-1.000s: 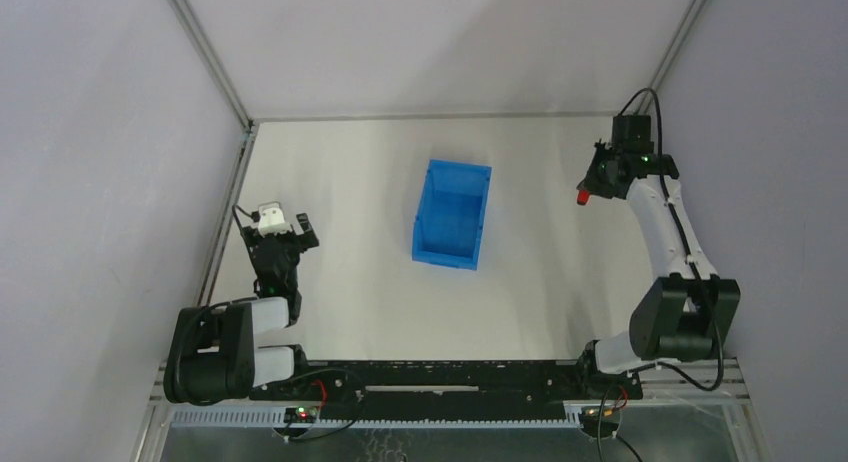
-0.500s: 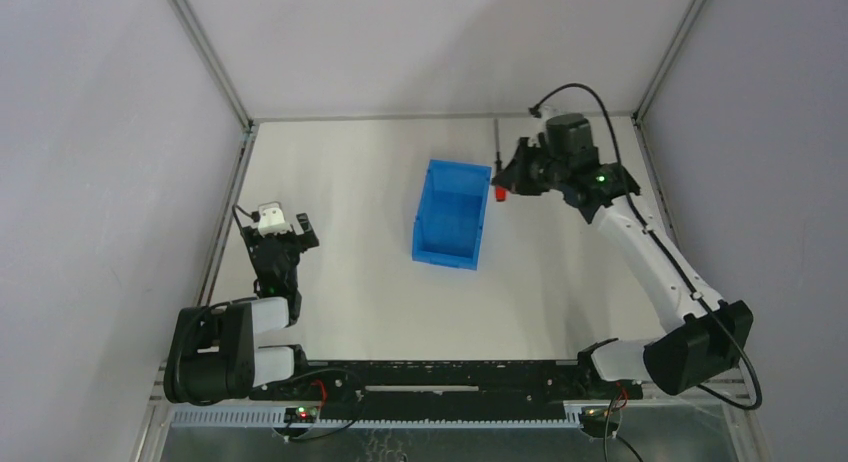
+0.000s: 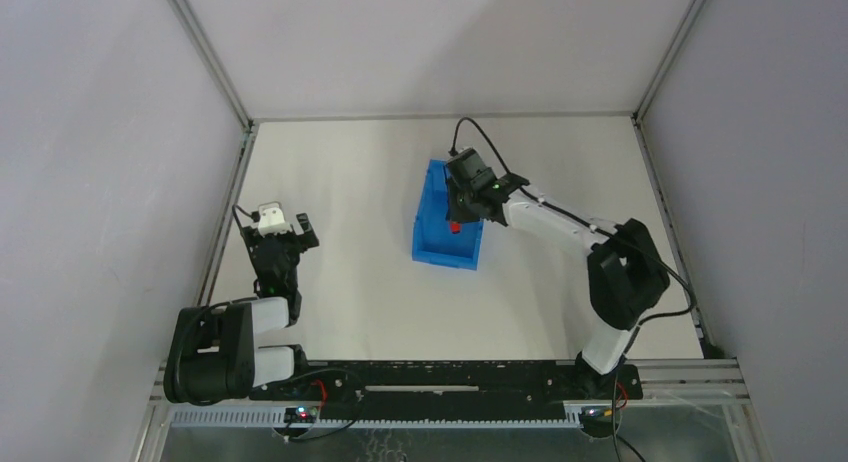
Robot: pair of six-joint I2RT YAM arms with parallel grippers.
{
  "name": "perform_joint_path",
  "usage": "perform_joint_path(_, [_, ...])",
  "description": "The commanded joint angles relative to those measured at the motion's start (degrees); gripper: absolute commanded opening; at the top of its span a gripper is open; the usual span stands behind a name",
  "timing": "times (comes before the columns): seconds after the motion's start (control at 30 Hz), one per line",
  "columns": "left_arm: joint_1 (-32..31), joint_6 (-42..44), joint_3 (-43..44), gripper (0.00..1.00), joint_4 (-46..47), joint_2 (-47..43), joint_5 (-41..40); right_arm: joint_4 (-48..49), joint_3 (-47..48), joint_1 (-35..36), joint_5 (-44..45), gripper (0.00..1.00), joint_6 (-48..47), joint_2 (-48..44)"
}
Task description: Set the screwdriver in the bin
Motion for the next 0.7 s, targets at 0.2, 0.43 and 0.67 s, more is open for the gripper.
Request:
perform_joint_path(0.2, [-0.28, 0.40, 2.28, 1.00, 3.73, -0.53, -0.21, 1.43, 6.01, 1.85, 7.06, 0.45, 3.11, 9.74])
perform_joint_path(0.43, [-0.27, 0.40, 2.26, 1.00, 3.72, -0.53, -0.17, 1.25, 8.36, 2.20, 5.40, 0.48, 2.61, 7.52])
perform_joint_path(0.67, [-0.22, 0.40, 2.24, 1.00, 3.74, -0.53, -0.22, -0.35, 8.93, 2.39, 7.76, 0.51, 1.85, 0.12])
